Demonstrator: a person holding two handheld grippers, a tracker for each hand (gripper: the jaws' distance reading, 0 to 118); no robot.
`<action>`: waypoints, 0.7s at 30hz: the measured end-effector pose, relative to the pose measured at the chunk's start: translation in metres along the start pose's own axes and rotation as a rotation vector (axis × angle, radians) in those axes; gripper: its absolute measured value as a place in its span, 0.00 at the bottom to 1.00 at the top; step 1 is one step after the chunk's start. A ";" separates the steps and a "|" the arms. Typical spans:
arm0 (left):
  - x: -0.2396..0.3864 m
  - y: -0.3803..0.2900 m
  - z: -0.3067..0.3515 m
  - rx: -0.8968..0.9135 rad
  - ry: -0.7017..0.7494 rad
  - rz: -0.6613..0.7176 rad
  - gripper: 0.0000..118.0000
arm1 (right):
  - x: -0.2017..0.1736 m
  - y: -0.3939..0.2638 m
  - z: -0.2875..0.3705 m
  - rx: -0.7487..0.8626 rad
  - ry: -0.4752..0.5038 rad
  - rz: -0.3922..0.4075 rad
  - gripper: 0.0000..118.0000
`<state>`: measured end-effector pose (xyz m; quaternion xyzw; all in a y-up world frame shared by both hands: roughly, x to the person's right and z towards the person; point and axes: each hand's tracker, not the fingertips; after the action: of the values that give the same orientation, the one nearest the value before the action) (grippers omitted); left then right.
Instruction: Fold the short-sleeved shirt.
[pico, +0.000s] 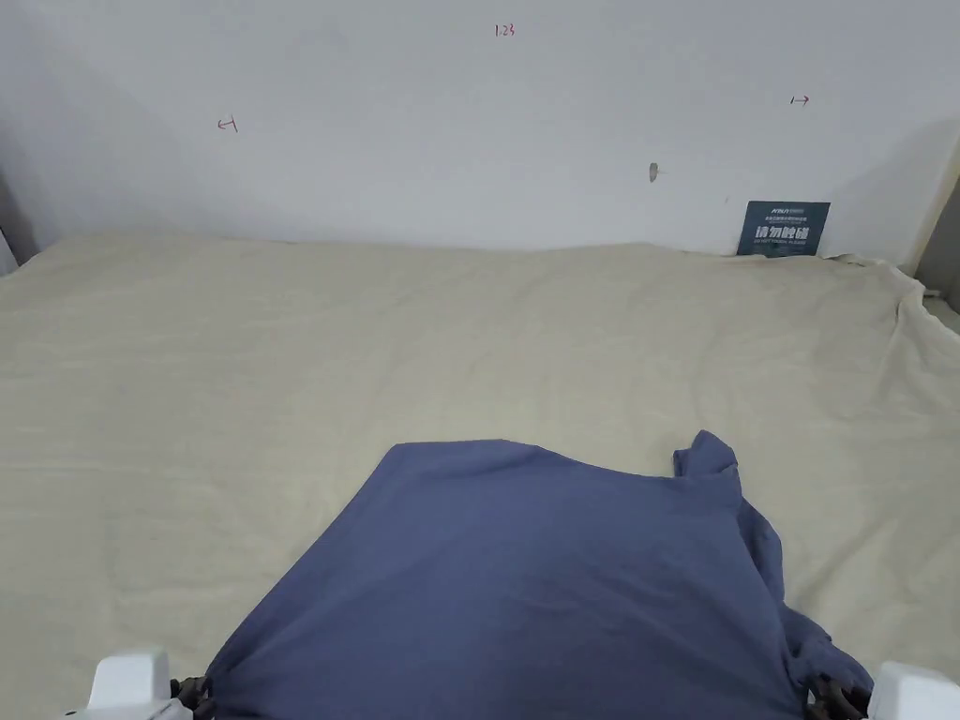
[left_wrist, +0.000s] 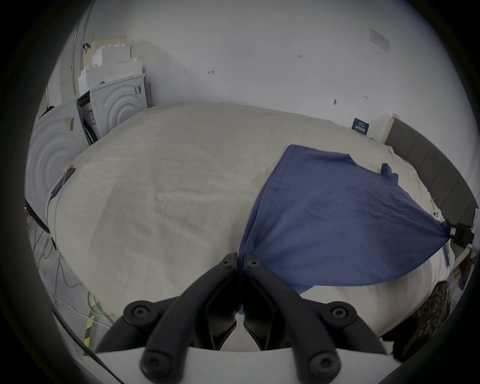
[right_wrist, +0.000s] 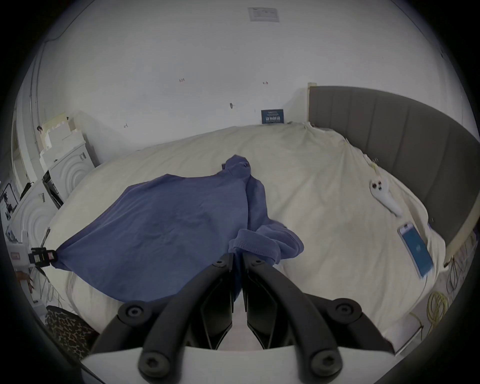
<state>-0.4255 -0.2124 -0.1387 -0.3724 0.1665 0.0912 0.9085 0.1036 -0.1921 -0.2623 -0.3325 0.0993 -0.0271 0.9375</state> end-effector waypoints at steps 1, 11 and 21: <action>-0.001 -0.005 0.003 -0.005 0.007 -0.006 0.00 | 0.002 -0.005 0.002 -0.009 -0.003 -0.005 0.04; 0.007 -0.026 -0.028 -0.114 0.059 -0.045 0.00 | 0.007 -0.045 -0.028 -0.194 -0.083 -0.032 0.04; 0.011 -0.018 -0.040 -0.212 0.075 0.024 0.44 | -0.022 -0.020 -0.009 -0.250 -0.099 -0.040 0.32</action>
<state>-0.4197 -0.2529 -0.1578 -0.4676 0.1943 0.1053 0.8559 0.0803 -0.2107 -0.2531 -0.4494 0.0491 -0.0168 0.8918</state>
